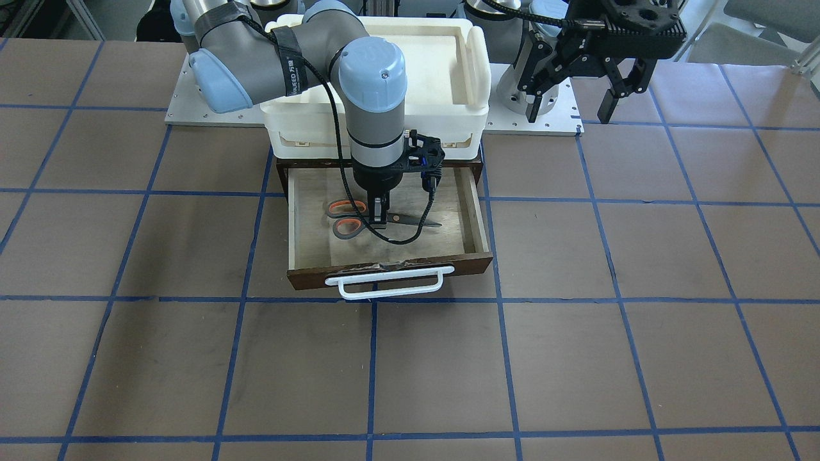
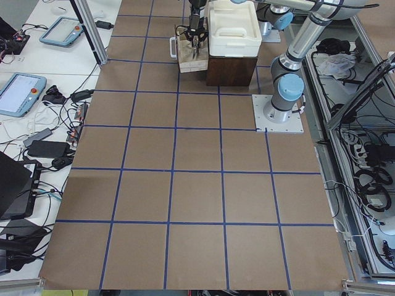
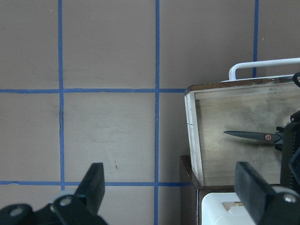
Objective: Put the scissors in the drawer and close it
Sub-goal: 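Lower the scissors into the drawer and open the right gripper, then raise the right gripper away while the left arm reaches toward the drawer handle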
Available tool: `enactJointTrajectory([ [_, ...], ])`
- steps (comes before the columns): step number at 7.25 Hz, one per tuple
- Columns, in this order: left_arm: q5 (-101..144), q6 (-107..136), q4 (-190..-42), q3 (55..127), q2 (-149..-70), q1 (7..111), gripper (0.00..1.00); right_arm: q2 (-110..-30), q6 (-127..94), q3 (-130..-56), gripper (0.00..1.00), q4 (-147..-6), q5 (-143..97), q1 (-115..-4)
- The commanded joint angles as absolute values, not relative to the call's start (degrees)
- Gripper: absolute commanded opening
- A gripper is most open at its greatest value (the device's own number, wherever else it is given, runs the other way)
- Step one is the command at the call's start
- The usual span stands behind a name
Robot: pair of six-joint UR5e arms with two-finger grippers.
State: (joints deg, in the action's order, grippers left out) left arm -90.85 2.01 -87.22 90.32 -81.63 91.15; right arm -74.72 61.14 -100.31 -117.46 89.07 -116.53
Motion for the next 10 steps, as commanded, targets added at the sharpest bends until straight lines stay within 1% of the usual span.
enactJointTrajectory([
  [1,-91.05,2.11,-87.45,90.26,-81.74,91.23,1.00,-73.92,58.27,-100.55,0.62,-117.15,88.60,-116.54],
  [2,-90.97,2.02,-87.45,90.26,-81.83,91.32,1.00,-74.00,58.53,-99.76,0.88,-117.42,88.59,-116.54],
  [3,-90.88,1.93,-87.36,90.18,-81.83,91.41,1.00,-74.44,58.62,-97.75,0.97,-116.90,88.42,-116.19],
  [4,-90.88,1.93,-87.28,90.09,-82.00,91.49,1.00,-74.62,59.32,-93.99,0.96,-114.98,88.68,-114.97],
  [6,-90.35,2.37,-86.84,89.39,-83.23,91.49,1.00,-75.14,61.16,-85.56,0.96,-105.26,88.07,-109.98],
  [7,-90.35,2.90,-86.75,88.69,-84.19,91.76,1.00,-78.45,61.00,-85.43,0.96,-101.46,88.15,-106.99],
  [8,-90.35,5.86,-84.31,88.59,-86.29,94.11,1.00,-81.01,60.82,-85.43,0.96,-98.03,87.98,-102.61],
  [10,-91.05,13.41,-76.67,88.68,-94.00,100.78,1.00,-85.67,55.59,-85.43,0.96,-93.96,86.84,-96.18],
])
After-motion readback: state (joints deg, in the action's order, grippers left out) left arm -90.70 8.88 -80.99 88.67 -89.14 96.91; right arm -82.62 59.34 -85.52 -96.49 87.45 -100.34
